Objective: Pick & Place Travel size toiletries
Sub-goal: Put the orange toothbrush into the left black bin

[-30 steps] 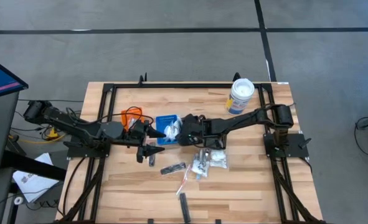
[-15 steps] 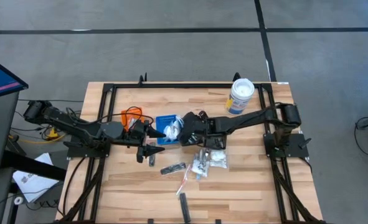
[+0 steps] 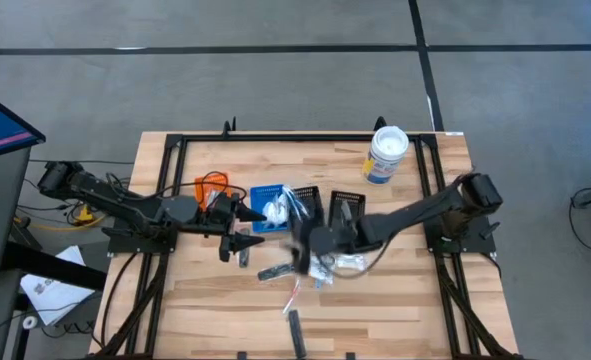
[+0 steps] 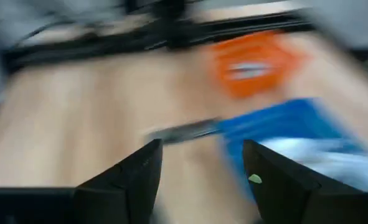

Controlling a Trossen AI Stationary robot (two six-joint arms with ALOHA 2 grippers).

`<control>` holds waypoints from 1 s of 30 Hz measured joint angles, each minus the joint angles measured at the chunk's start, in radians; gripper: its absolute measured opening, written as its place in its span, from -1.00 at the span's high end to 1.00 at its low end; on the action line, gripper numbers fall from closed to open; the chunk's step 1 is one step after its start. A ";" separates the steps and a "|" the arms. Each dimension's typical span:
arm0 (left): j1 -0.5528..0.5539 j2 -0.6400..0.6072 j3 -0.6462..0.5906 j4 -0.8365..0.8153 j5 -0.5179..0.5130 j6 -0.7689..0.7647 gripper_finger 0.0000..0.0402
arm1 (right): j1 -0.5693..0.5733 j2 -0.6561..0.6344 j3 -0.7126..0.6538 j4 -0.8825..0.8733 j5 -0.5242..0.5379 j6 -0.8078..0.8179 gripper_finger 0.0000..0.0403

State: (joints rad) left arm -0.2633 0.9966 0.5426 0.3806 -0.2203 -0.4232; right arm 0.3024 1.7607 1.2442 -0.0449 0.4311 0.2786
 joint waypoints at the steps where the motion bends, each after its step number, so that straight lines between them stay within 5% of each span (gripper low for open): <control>1: -0.001 0.000 0.000 0.000 0.000 0.000 -0.57 | 0.020 0.012 -0.001 0.017 -0.056 -0.032 -0.05; 5: -0.001 0.000 0.000 0.001 0.001 0.000 -0.57 | 0.089 0.030 -0.009 0.144 -0.181 -0.119 0.04; 12: -0.001 0.000 0.000 0.001 0.001 0.004 -0.57 | 0.102 -0.004 -0.105 0.364 -0.212 -0.182 0.22; 24: -0.001 0.000 0.000 0.000 0.000 0.031 -0.57 | 0.023 -0.003 -0.391 1.124 -0.648 -0.152 0.52; 27: -0.001 0.002 0.000 0.001 -0.004 0.034 -0.57 | 0.025 -0.003 -0.420 1.126 -0.668 -0.223 0.56; 30: -0.001 0.008 0.000 0.000 -0.019 0.028 -0.57 | 0.007 -0.002 -0.417 1.033 -0.675 -0.078 0.57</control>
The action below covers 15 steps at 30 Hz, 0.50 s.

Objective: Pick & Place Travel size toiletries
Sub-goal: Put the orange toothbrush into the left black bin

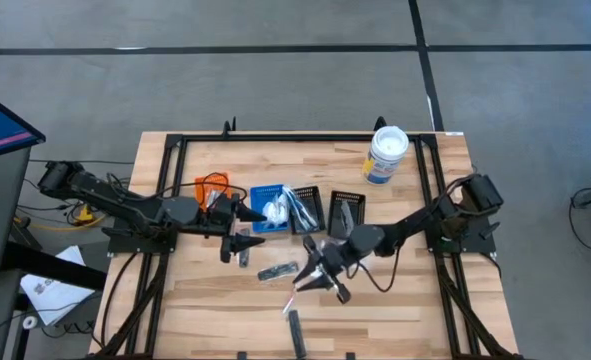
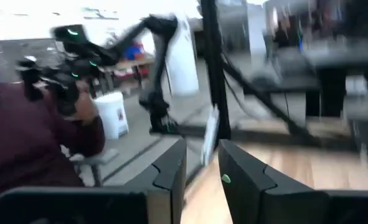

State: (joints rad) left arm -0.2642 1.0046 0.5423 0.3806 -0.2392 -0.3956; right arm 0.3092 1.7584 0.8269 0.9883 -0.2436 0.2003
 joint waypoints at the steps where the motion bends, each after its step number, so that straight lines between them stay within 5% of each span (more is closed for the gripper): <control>1: 0.000 0.001 0.000 0.002 -0.001 -0.009 -0.57 | -0.009 -0.005 0.001 -0.053 -0.021 0.010 0.57; 5: 0.002 0.051 -0.001 0.041 -0.008 -0.036 -0.57 | -0.035 -0.093 0.012 -0.392 -0.041 -0.030 0.57; 8: 0.004 0.111 0.001 0.124 -0.009 -0.038 -0.57 | -0.033 -0.196 0.023 -0.645 0.087 -0.085 0.57; 10: 0.007 0.155 -0.001 0.153 -0.016 -0.040 -0.57 | -0.031 -0.250 0.018 -0.707 0.175 -0.116 0.57; 15: 0.014 0.261 0.019 0.242 -0.005 -0.084 -0.57 | -0.031 -0.343 -0.037 -0.689 0.164 -0.198 0.57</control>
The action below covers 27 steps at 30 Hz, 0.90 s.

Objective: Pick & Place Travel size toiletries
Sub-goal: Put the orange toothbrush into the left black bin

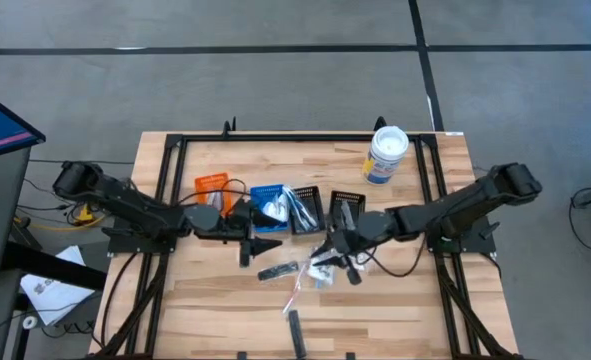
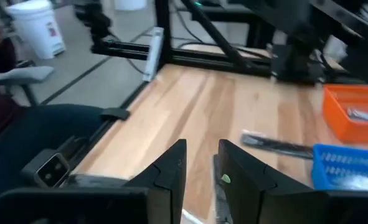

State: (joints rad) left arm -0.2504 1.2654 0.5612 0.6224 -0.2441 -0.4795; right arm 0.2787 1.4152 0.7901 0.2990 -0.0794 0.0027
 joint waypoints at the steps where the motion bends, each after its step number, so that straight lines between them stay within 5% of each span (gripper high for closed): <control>1: -0.007 0.014 0.013 -0.003 0.000 0.002 -0.57 | 0.001 -0.007 -0.020 0.028 -0.006 -0.010 0.57; 10: -0.145 0.098 0.201 -0.098 -0.121 0.188 -0.57 | 0.000 -0.023 -0.258 0.414 -0.029 -0.024 0.57; 16: -0.187 0.184 0.324 -0.368 -0.243 0.179 -0.57 | 0.000 -0.017 -0.273 0.424 -0.029 -0.025 0.57; 27: -0.210 0.363 0.398 -0.423 -0.282 0.125 -0.57 | 0.054 0.015 -0.273 0.410 -0.026 0.047 0.57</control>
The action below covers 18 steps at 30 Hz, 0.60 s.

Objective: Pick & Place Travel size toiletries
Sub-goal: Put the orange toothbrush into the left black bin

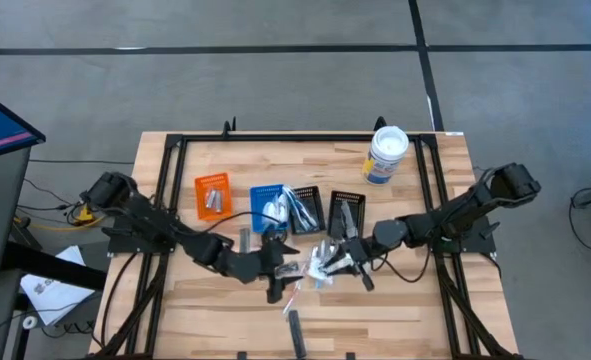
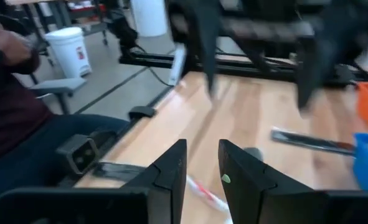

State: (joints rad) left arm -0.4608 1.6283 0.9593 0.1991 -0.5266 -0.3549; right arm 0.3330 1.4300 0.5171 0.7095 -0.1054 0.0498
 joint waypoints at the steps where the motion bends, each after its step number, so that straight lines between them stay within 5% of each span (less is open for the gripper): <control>1: -0.005 0.022 0.000 -0.002 0.000 -0.011 -0.57 | 0.012 0.000 0.000 0.002 0.000 0.000 0.57; 5: -0.019 0.097 0.022 -0.003 -0.001 -0.020 -0.57 | 0.053 0.013 0.000 -0.003 0.020 0.004 0.57; 11: -0.026 0.131 0.042 -0.002 -0.042 -0.019 -0.57 | 0.098 0.033 -0.001 -0.040 0.185 0.030 0.57; 18: -0.037 0.113 0.071 -0.054 -0.059 -0.001 -0.57 | 0.051 0.031 0.000 -0.084 0.284 0.045 0.57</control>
State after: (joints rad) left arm -0.4983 1.7416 1.0303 0.1450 -0.5856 -0.3559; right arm 0.3838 1.4605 0.5175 0.6251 0.1789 0.0951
